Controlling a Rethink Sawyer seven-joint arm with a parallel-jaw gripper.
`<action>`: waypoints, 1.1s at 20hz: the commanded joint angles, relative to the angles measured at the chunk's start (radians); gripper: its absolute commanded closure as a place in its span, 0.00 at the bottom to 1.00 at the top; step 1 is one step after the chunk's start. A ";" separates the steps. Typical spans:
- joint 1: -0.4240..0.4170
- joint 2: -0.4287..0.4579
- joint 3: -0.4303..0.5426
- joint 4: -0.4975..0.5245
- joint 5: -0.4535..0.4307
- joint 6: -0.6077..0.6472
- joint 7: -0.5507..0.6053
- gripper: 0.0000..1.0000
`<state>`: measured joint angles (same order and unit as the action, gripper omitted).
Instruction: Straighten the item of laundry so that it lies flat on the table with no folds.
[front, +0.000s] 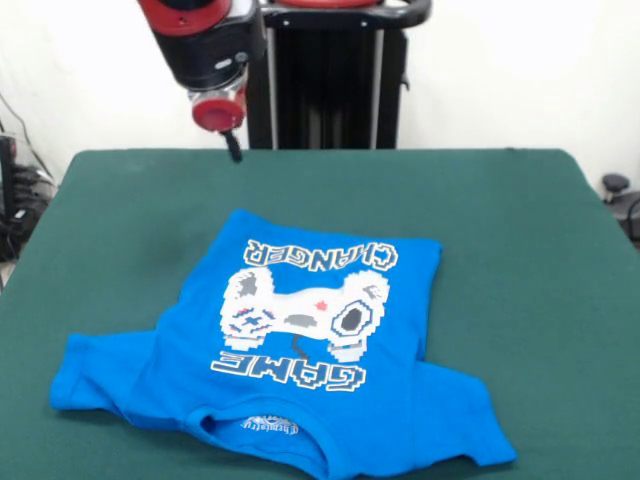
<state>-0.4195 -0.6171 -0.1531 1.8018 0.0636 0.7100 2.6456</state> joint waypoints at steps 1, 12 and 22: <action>-0.001 0.016 0.204 0.056 -0.056 -0.287 -0.111 0.00; 0.018 0.112 0.216 -0.066 -0.024 -0.406 -0.001 0.00; -0.021 0.202 0.307 -0.065 -0.019 -0.516 0.022 0.00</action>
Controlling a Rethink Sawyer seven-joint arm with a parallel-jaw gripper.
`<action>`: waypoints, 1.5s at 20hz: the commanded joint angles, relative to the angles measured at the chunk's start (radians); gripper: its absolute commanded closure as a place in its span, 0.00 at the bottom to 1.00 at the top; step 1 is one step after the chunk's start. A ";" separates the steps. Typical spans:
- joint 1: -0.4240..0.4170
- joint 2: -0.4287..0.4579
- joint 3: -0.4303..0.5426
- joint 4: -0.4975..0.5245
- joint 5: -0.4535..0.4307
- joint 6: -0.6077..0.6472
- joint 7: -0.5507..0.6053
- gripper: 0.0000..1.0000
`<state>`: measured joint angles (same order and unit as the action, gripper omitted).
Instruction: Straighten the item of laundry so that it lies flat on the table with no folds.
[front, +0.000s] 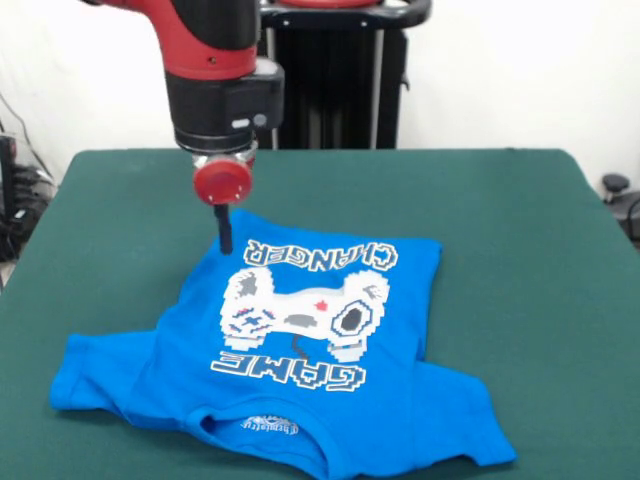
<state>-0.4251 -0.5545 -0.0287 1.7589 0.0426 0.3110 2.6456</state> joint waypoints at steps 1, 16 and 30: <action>-0.024 0.159 0.202 -0.021 0.007 -0.138 0.028 0.00; 0.368 0.368 -0.263 -0.227 0.126 -0.032 0.214 0.00; 0.027 0.085 0.095 -0.062 0.114 0.415 -0.061 0.00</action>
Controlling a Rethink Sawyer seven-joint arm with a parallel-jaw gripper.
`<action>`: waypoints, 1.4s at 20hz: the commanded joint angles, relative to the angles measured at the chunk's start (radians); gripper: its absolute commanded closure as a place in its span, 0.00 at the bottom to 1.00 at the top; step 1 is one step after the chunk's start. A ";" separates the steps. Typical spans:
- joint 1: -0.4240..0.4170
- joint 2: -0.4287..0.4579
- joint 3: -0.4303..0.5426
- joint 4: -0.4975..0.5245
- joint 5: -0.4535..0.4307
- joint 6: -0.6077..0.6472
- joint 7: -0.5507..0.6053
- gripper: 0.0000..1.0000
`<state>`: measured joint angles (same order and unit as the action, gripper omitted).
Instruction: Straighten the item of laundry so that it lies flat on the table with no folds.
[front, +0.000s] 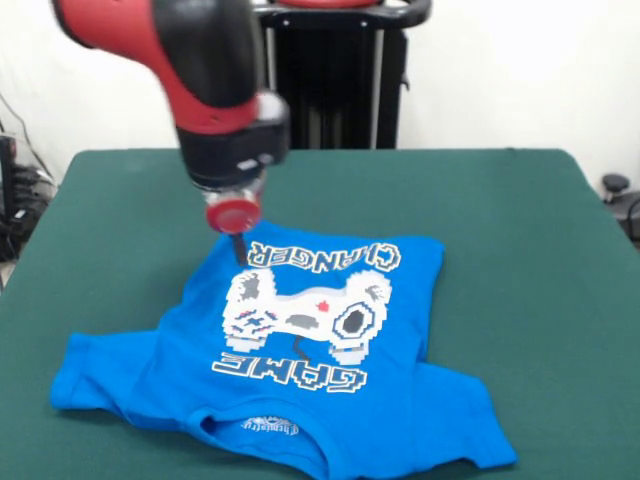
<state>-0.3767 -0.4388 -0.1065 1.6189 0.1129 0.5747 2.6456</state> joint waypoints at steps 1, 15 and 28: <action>-0.025 -0.031 0.175 0.076 0.037 0.150 -0.060 0.00; -0.053 -0.116 0.250 0.140 0.021 0.038 -0.029 0.00; 0.189 -0.130 0.119 -0.022 0.096 0.022 0.231 0.00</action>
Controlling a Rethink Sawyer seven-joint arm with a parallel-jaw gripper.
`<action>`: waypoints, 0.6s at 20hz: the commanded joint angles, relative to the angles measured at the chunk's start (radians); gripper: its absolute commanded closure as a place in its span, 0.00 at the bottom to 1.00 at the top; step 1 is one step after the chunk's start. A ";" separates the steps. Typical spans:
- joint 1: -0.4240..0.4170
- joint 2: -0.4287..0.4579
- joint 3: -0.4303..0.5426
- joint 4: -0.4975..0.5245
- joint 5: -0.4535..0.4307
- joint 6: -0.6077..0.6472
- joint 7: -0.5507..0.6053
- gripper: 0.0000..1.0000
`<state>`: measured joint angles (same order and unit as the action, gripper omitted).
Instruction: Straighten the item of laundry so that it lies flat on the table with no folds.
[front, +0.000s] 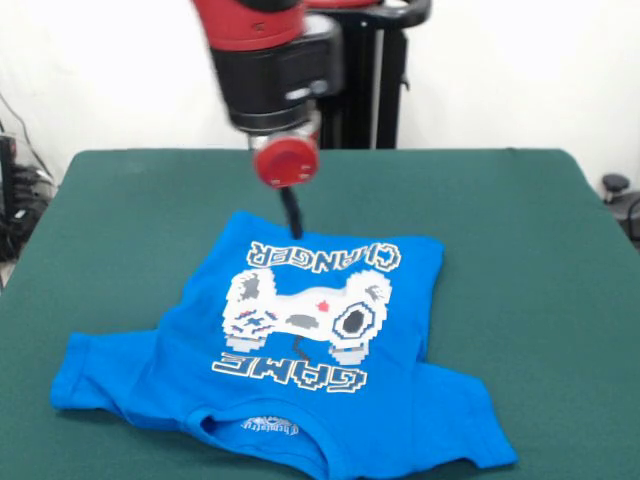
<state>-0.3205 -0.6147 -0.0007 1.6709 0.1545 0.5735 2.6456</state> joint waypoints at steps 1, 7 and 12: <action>0.152 0.062 -0.010 -0.121 0.049 0.056 0.235 0.00; 0.243 0.241 -0.097 -0.431 0.079 0.148 0.299 0.00; 0.294 0.373 -0.171 -0.650 0.114 0.262 0.360 0.00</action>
<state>-0.0760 -0.4527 -0.1089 1.2998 0.2056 0.6453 2.6456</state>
